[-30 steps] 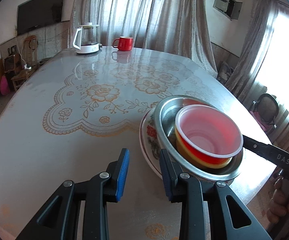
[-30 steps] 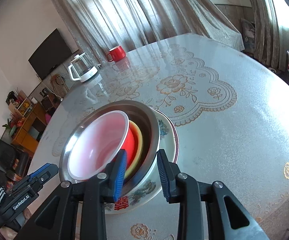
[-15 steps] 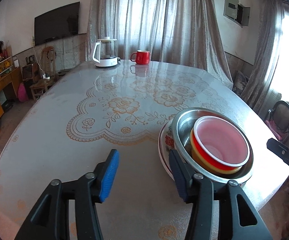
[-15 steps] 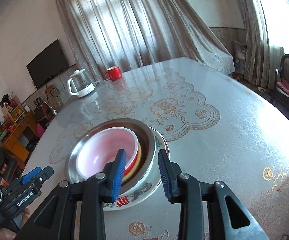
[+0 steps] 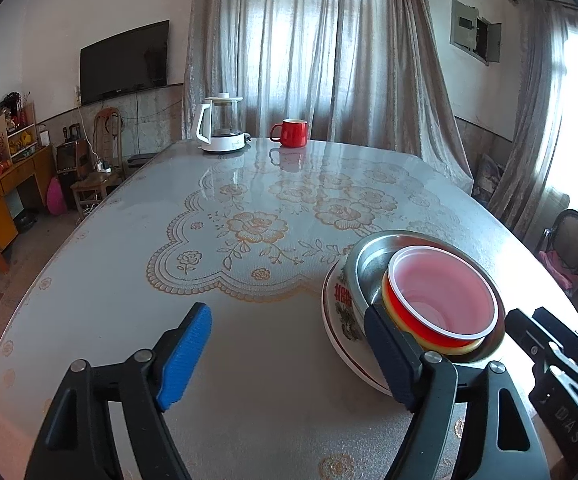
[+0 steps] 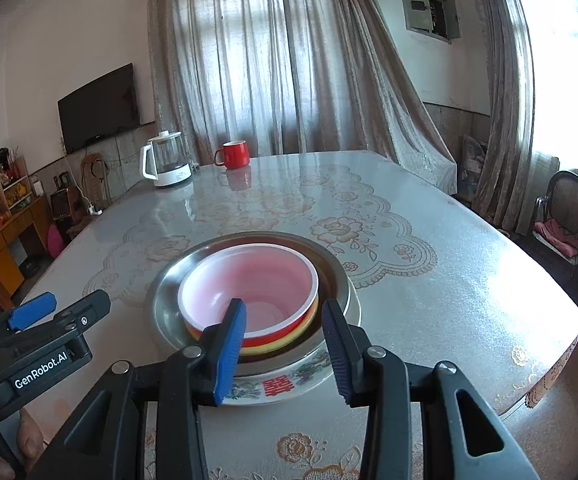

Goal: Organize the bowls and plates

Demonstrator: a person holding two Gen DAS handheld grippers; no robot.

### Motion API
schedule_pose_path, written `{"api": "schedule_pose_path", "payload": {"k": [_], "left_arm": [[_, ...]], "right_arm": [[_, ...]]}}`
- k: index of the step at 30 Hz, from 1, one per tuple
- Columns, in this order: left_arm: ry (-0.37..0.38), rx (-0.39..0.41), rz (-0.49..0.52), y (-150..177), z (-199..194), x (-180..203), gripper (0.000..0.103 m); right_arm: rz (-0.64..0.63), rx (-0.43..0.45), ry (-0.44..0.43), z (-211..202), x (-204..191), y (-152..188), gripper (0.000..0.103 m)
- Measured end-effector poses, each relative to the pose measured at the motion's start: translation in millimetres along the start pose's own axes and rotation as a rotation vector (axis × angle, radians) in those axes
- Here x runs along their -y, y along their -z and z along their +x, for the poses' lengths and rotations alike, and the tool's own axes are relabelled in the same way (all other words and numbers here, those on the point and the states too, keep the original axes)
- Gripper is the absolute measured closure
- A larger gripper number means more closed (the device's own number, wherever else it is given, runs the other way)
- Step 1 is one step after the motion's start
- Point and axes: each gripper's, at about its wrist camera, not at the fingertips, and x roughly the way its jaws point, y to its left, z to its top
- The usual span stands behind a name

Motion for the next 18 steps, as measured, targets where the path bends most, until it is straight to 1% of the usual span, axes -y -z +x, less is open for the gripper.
{"api": "schedule_pose_path", "payload": {"k": [3,18], "left_arm": [[0.000,0.001,0.003,1.1,0.1,1.0,0.019],[0.003,0.003,0.019,3.5,1.3,4.4,0.014]], "right_arm": [[-0.003,-0.015,-0.007,2.9,-0.7,1.3,0.064],[-0.010,-0.025,-0.010,6.7,-2.5,2.4,0.064]]}}
